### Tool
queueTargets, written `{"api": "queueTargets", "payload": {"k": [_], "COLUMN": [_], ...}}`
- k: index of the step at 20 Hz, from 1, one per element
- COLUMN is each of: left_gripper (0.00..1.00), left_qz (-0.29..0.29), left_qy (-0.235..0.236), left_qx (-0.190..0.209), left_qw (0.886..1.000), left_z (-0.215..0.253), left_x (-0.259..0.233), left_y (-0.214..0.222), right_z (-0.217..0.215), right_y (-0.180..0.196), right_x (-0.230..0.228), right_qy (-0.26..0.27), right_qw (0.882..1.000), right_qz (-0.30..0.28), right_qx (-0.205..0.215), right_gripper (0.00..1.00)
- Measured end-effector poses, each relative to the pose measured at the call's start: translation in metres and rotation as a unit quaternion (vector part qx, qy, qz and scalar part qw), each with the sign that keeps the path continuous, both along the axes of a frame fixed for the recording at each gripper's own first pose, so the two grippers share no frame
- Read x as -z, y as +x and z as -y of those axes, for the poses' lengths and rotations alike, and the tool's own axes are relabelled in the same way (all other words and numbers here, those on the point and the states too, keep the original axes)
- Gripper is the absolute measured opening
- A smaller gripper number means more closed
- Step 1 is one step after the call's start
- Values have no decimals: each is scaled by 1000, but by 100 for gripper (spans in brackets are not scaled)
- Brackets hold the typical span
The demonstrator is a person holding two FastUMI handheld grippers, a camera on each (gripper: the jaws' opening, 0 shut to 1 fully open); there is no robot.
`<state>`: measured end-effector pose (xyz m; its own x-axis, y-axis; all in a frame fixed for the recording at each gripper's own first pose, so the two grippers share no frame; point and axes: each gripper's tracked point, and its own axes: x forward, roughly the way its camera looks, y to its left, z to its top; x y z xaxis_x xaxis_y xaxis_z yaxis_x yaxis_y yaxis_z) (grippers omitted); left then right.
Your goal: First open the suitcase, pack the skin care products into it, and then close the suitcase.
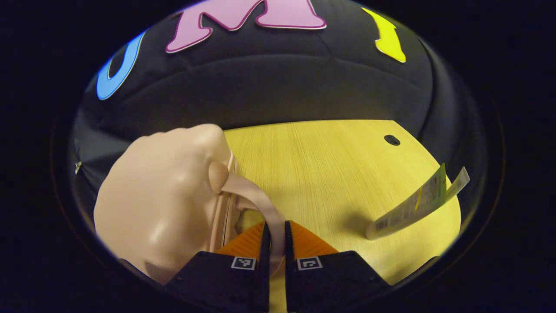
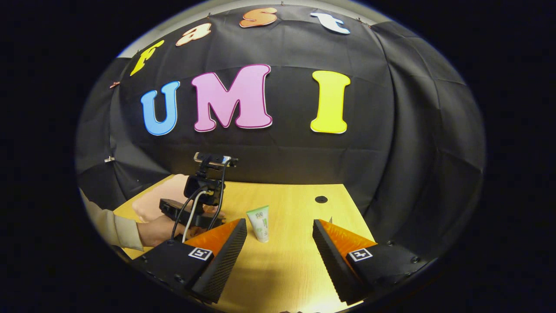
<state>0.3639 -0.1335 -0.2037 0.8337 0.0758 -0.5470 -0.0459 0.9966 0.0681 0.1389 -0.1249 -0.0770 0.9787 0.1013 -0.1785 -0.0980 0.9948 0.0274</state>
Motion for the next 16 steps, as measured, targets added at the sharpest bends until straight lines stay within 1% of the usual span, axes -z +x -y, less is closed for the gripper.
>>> {"api": "queueTargets", "payload": {"k": [1, 3, 5, 6, 7, 8, 10, 12, 14, 16], "left_gripper": [16, 14, 12, 12, 11, 12, 11, 11, 11, 12], "left_qz": [4, 18, 31, 27, 37, 62, 103, 125, 144, 162], "left_qy": [-9, -17, -42, -67, -91, -103, -98, -99, -106, -90], "left_qx": [6, 19, 15, 22, 19, 14, 8, 0, -13, -36], "left_qw": [1000, 1000, 999, 997, 995, 993, 990, 987, 984, 982], "left_z": [1, 5, 2, 0, -8, -21, -59, -109, -167, -235], "left_x": [-8, -29, -63, -83, -113, -147, -203, -247, -273, -287], "left_y": [-3, -5, -10, -19, -26, -34, -44, -58, -73, -83], "right_z": [1, 3, 0, -1, -5, -10, -19, -28, -37, -43], "right_y": [0, 1, 1, 1, 0, 0, -1, -3, -5, -7], "right_x": [-1, -3, -7, -9, -12, -16, -28, -37, -42, -44], "right_qy": [-1, -4, -5, -6, -5, -5, -12, -18, -20, -23], "right_qw": [1000, 1000, 1000, 1000, 1000, 1000, 1000, 999, 999, 999], "right_qz": [1, 4, 7, 7, 7, 10, 20, 31, 38, 36], "right_qx": [3, 8, 10, 11, 11, 10, 10, 8, 6, 6], "right_gripper": [97, 97, 97, 97, 97, 97, 97, 97, 97, 96]}}
